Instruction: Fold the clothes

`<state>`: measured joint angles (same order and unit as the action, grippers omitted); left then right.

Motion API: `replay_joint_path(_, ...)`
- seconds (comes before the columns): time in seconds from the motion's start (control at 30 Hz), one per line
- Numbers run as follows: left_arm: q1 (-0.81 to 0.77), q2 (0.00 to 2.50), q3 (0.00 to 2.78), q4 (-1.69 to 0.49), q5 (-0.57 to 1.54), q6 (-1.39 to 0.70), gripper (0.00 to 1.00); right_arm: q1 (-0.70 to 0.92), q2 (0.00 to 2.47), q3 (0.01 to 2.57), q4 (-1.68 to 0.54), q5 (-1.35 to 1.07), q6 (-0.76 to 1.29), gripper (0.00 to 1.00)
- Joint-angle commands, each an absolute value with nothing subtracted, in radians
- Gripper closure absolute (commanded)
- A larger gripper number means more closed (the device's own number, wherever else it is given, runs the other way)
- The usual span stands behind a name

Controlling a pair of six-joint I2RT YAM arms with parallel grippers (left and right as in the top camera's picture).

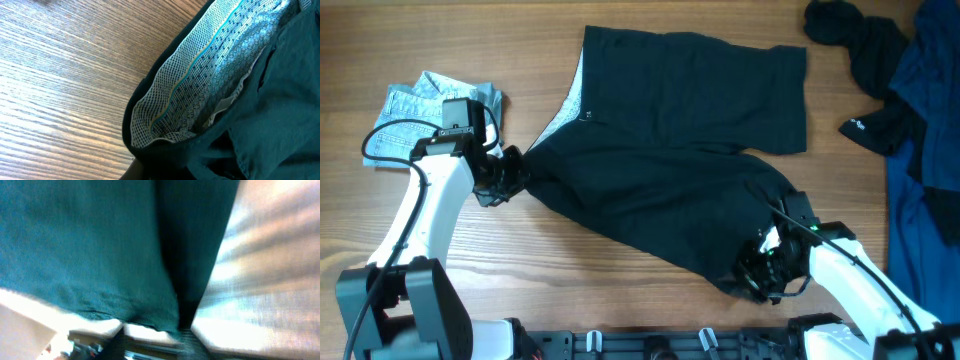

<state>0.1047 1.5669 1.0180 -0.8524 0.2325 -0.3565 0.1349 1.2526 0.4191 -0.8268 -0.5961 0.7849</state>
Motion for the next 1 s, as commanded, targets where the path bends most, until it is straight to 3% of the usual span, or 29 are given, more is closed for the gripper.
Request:
replay_joint_path(0.0,0.109,1.549,1.008,-0.854,0.220,-0.341,0.92,0.140,1.229,0.432,-0.857,-0.629,0.741,0.44)
replay_joint_path(0.17,0.109,1.549,1.008,-0.855,0.221,-0.342,0.91,0.147,1.266,0.428,-0.866,-0.629,0.759,0.31)
replay_joint_path(0.33,0.109,1.549,1.008,-0.855,0.225,-0.345,0.90,0.191,1.324,0.379,-0.726,-0.651,0.864,0.30)
replay_joint_path(0.47,0.109,1.549,1.008,-0.857,0.230,-0.345,0.90,0.192,1.394,0.378,-0.663,-0.653,0.881,0.38)
replay_joint_path(0.6,0.109,1.549,1.008,-0.858,0.247,-0.345,0.90,0.191,1.415,0.379,-0.652,-0.656,0.886,0.64)
replay_joint_path(0.8,0.109,1.549,1.008,-0.860,0.254,-0.345,0.90,0.174,1.370,0.421,-0.713,-0.567,0.861,0.64)
replay_joint_path(0.97,0.109,1.549,1.008,-0.862,0.257,-0.345,0.90,0.165,1.265,0.435,-0.791,-0.434,0.894,0.80)
